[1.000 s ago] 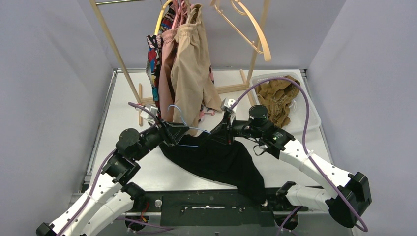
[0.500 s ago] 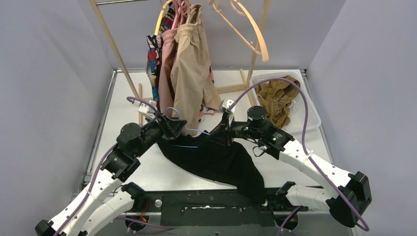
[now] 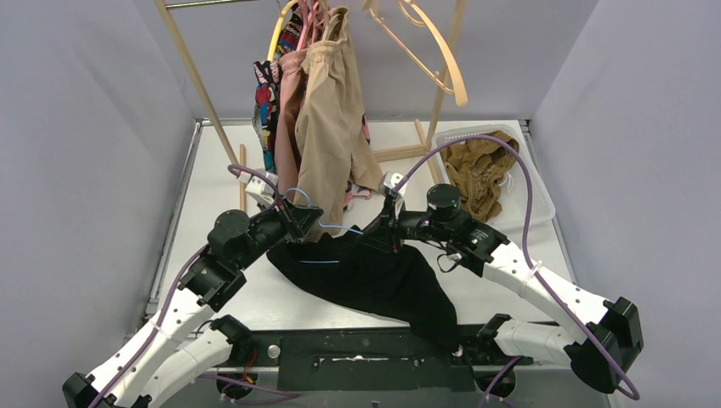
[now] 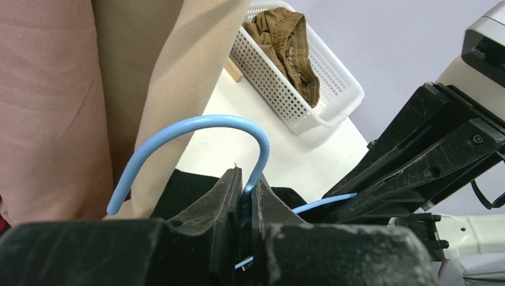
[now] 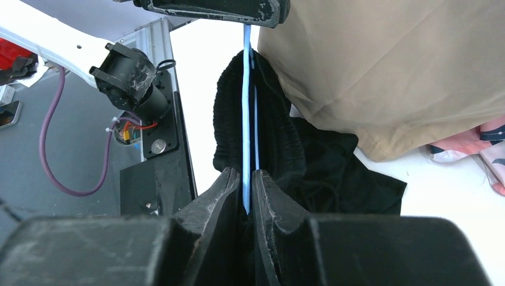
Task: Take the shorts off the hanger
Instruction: Adjust the hanger at the center of the board.
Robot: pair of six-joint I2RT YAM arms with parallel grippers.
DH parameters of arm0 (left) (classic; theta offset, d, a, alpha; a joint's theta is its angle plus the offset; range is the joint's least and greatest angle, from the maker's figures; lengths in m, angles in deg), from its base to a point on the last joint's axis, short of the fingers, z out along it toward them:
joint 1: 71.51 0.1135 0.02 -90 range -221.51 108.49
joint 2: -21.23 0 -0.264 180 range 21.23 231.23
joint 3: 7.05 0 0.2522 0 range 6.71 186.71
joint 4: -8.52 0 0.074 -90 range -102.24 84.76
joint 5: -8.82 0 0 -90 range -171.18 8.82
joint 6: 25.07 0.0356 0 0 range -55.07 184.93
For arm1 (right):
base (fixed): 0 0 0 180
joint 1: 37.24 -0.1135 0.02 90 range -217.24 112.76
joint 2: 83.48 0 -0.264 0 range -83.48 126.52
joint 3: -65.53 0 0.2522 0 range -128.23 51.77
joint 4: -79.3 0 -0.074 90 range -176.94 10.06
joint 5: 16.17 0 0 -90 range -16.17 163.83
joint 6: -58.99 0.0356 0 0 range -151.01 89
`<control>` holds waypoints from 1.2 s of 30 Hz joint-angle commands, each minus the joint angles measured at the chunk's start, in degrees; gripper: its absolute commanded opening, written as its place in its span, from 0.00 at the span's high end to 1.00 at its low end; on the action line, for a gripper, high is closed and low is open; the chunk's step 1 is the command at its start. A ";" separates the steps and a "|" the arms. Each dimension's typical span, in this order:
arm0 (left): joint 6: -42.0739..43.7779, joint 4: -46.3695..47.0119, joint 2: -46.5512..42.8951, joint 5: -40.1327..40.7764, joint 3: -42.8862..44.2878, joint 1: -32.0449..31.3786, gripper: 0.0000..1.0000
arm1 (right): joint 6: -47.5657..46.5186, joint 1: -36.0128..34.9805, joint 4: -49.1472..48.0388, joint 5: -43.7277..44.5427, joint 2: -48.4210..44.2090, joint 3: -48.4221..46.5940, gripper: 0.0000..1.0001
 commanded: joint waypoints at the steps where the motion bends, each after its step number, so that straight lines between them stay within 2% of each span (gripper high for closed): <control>1: 0.21 2.58 -0.94 0.69 2.34 -0.13 0.88 | -0.32 -0.36 -2.68 -0.23 -2.24 -3.07 1.00; 2: -0.03 2.44 -0.91 0.41 2.46 -0.12 0.81 | -0.52 -0.41 -2.83 -0.23 -2.44 -2.86 1.00; 6: -1.30 3.51 -1.43 -0.68 2.00 -0.22 0.65 | -0.45 -0.46 -2.88 -0.21 -2.76 -2.61 1.00; 10: -2.22 6.56 -3.02 -0.43 0.40 -0.22 0.62 | -0.64 -0.54 -2.11 0.78 -2.64 -2.87 1.00; 11: -2.60 7.04 -3.31 -0.11 -0.24 -0.20 0.64 | -0.49 -0.54 -2.07 0.78 -2.71 -2.99 1.00; 15: -2.79 7.17 -3.63 0.82 -0.81 -0.16 0.83 | -0.13 -0.63 -2.78 -0.12 -3.35 -2.66 1.00; 18: -2.50 6.84 -3.13 0.84 -0.86 -0.19 0.88 | -0.20 -0.70 -3.06 -0.43 -3.84 -2.57 1.00; 20: -1.94 6.24 -2.61 0.30 -0.60 -0.22 0.89 | -0.20 -0.76 -3.40 -0.77 -4.07 -2.47 1.00; 23: -1.35 5.85 -1.75 -0.95 -0.16 -0.28 0.78 | -0.27 -0.85 -3.58 -1.17 -3.84 -2.64 1.00; 28: -1.05 5.45 -0.95 -1.86 0.02 -0.29 0.78 | -0.33 -0.89 -3.52 -1.28 -2.92 -3.03 1.00; 30: -0.95 5.05 -1.03 -1.25 0.07 -0.21 0.83 | -0.36 -0.89 -3.34 -1.10 -2.62 -3.08 1.00; 33: -0.77 5.16 -2.15 0.53 -0.45 -0.29 1.00 | -0.40 -0.89 -3.05 -0.82 -2.43 -3.17 1.00; 35: -0.71 5.31 -3.10 1.36 -0.81 -0.22 1.00 | -0.54 -0.90 -2.77 -0.16 -2.42 -3.17 0.96; 36: -0.53 5.02 -3.28 1.74 -0.71 -0.22 1.00 | -0.56 -0.90 -2.72 0.77 -2.42 -3.22 0.90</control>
